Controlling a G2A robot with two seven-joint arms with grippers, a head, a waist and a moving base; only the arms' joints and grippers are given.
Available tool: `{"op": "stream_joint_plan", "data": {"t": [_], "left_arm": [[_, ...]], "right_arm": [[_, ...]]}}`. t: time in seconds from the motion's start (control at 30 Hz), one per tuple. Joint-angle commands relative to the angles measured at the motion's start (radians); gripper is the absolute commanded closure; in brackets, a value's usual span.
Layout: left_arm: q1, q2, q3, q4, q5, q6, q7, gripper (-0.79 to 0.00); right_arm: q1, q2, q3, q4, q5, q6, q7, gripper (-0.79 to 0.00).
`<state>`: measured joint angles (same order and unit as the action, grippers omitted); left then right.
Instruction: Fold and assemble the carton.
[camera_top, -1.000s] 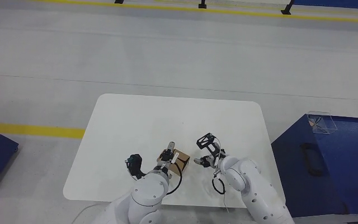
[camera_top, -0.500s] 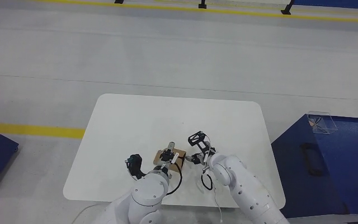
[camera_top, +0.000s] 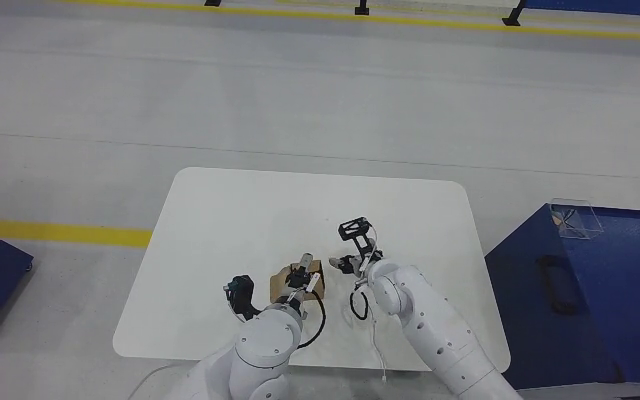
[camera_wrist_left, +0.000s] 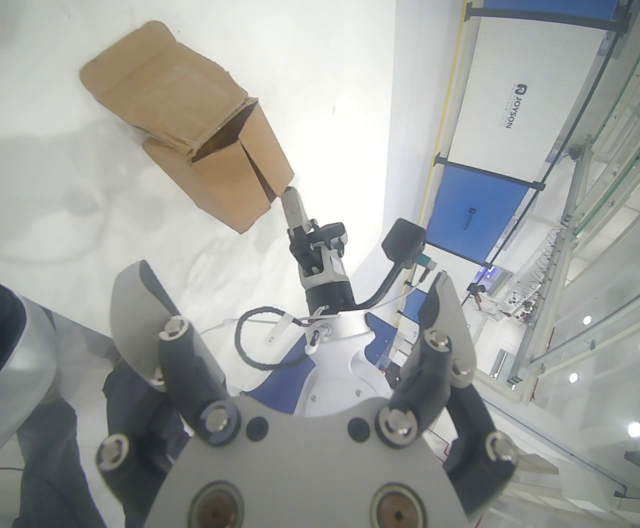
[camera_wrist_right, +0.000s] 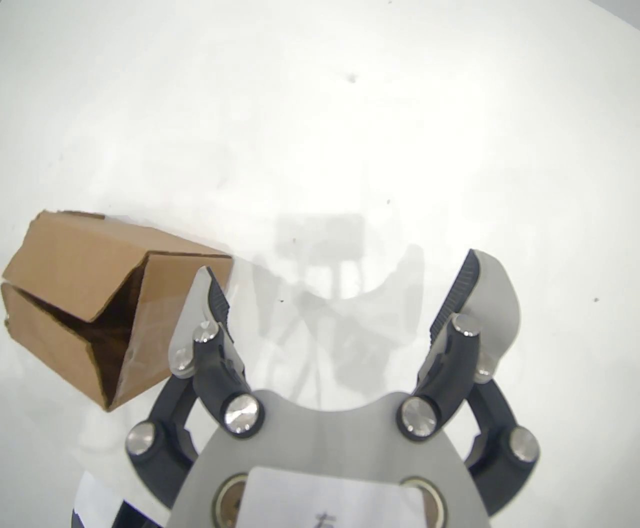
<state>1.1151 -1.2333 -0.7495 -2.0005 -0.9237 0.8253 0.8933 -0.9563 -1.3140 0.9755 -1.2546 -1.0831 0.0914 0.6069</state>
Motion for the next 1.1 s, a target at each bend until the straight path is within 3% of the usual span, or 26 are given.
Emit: {"op": "stream_joint_plan", "data": {"t": [0.0, 0.3, 0.6, 0.73, 0.93, 1.07], "left_arm": [[0.003, 0.001, -0.001, 0.004, 0.036, -0.003, -0.005, -0.785], [0.167, 0.021, -0.049, -0.007, 0.269, -0.323, -0.143, -0.785], [0.179, 0.023, -0.055, -0.011, 0.279, -0.338, -0.162, -0.785], [0.205, 0.018, -0.045, 0.042, 0.34, -0.409, -0.182, -0.785], [0.263, 0.001, -0.033, 0.197, 0.451, -0.71, -0.161, -0.785], [0.274, -0.013, -0.045, 0.291, 0.421, -0.811, -0.178, -0.785]], "right_arm": [[-0.017, 0.005, 0.028, -0.033, 0.014, -0.008, -0.027, -0.785], [-0.157, 0.025, 0.121, -0.222, 0.057, -0.076, -0.188, -0.785], [-0.166, 0.026, 0.107, -0.237, 0.012, -0.087, -0.206, -0.785], [-0.201, 0.026, 0.062, -0.277, -0.116, -0.077, -0.27, -0.785], [-0.211, 0.014, 0.015, -0.245, -0.187, -0.037, -0.352, -0.785], [-0.201, 0.003, -0.013, -0.212, -0.21, -0.018, -0.37, -0.785]]}}
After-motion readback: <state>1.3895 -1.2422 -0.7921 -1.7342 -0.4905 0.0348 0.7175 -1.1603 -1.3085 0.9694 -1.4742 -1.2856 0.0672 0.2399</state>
